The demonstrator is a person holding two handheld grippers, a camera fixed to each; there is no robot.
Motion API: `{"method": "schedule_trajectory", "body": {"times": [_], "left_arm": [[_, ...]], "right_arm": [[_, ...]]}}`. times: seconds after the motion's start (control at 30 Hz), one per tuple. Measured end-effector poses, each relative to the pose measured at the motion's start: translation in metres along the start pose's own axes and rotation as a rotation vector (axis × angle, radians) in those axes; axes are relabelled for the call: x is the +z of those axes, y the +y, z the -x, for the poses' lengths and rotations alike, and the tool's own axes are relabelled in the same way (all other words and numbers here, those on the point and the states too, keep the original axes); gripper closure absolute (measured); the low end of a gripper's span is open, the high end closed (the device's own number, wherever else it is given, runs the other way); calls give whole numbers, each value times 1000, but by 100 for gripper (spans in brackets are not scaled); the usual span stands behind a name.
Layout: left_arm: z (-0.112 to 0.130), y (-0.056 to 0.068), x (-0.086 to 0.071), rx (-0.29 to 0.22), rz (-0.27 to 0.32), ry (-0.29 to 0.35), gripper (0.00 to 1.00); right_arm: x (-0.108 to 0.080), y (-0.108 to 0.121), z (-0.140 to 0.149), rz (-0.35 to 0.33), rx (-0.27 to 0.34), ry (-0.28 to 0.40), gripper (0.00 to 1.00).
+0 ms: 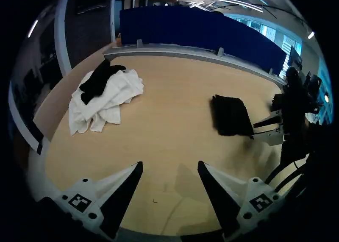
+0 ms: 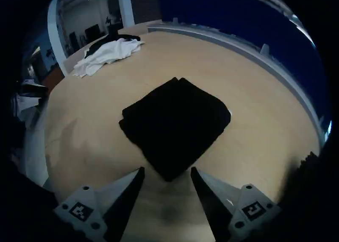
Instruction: Fold towel
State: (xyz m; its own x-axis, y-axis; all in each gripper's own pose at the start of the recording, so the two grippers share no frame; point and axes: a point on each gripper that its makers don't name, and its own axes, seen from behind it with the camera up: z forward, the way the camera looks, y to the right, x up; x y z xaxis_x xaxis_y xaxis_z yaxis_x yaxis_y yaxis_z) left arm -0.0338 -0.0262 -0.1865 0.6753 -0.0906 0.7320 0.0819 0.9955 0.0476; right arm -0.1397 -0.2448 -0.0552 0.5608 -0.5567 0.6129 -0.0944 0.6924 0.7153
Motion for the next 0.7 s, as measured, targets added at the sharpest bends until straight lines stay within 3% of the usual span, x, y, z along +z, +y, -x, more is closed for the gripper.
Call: {"method": "schedule_trajectory", "body": {"times": [0.4,0.7], "left_arm": [[2,-1,3,-1,1,-3,4],[0,-1,3,2,2,-4,4]], "right_arm": [[1,3,9,9,9,-16,72],[2,6,11,15,21,-25,76]]}}
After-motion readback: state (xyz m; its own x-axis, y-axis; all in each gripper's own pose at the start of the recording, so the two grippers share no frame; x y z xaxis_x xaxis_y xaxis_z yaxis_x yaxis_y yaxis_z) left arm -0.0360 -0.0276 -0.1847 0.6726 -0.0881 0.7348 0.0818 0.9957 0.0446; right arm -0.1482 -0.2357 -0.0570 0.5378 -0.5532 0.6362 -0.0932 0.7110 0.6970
